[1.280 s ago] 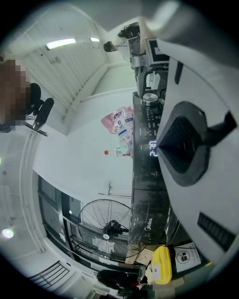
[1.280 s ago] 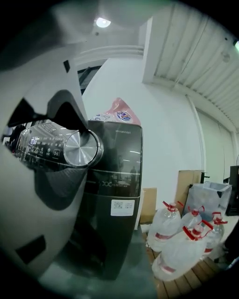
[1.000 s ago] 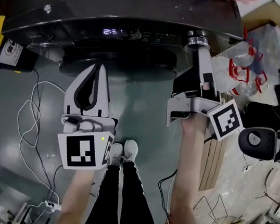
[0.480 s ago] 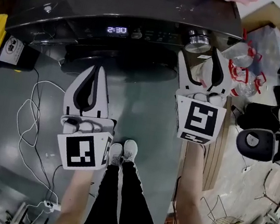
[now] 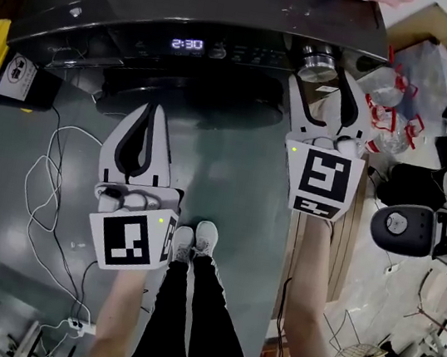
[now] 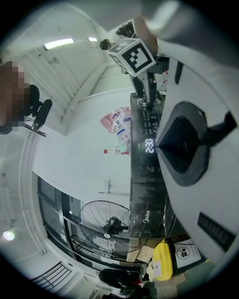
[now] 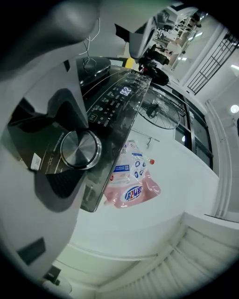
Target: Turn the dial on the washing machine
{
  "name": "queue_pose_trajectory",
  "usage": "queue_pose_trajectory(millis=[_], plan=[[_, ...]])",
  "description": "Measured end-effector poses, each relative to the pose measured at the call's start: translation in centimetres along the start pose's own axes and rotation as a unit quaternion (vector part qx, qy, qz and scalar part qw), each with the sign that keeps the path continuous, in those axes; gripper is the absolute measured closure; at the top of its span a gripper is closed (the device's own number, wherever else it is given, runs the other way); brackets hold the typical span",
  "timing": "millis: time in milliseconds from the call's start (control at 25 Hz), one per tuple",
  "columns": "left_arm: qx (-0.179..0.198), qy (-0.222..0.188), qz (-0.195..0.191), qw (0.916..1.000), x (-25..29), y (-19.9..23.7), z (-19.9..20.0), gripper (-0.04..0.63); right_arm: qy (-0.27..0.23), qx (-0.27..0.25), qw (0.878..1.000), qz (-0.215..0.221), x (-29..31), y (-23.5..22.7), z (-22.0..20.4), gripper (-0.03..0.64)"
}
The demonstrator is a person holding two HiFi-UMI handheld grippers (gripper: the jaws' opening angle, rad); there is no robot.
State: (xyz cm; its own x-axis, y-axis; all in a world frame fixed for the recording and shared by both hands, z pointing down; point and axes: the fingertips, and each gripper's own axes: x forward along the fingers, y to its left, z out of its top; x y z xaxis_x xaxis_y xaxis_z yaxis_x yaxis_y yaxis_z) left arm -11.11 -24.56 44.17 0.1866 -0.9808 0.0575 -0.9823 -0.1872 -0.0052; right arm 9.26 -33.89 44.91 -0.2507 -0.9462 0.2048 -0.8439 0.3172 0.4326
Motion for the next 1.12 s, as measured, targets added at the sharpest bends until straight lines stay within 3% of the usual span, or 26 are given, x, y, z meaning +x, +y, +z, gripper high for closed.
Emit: queue_pose_trajectory(millis=[480, 760, 840, 960, 1040, 1120], plan=[[0.000, -0.002, -0.004, 1.0000, 0.2, -0.3, 0.1, 0.595, 0.003, 0.001, 1.000, -0.005, 0.1, 0.1, 0.0, 0.342], [-0.003, -0.001, -0.007, 1.0000, 0.3, -0.5, 0.0, 0.595, -0.012, 0.117, 0.993, -0.008, 0.0, -0.5, -0.2, 0.342], [-0.004, 0.000, -0.009, 1.0000, 0.3, -0.8, -0.1, 0.595, -0.018, 0.172, 0.985, -0.002, 0.0, -0.7, -0.3, 0.342], [-0.004, 0.001, -0.012, 0.9999, 0.3, -1.0, -0.1, 0.595, -0.030, 0.276, 0.961, 0.007, -0.1, -1.1, -0.5, 0.342], [-0.002, 0.000, -0.013, 0.9999, 0.3, -1.0, -0.1, 0.595, -0.033, 0.304, 0.952, 0.008, -0.1, -1.2, -0.5, 0.342], [-0.001, 0.000, -0.012, 0.9999, 0.3, -0.8, -0.1, 0.595, -0.034, 0.305, 0.952, 0.006, -0.1, -1.2, -0.6, 0.342]])
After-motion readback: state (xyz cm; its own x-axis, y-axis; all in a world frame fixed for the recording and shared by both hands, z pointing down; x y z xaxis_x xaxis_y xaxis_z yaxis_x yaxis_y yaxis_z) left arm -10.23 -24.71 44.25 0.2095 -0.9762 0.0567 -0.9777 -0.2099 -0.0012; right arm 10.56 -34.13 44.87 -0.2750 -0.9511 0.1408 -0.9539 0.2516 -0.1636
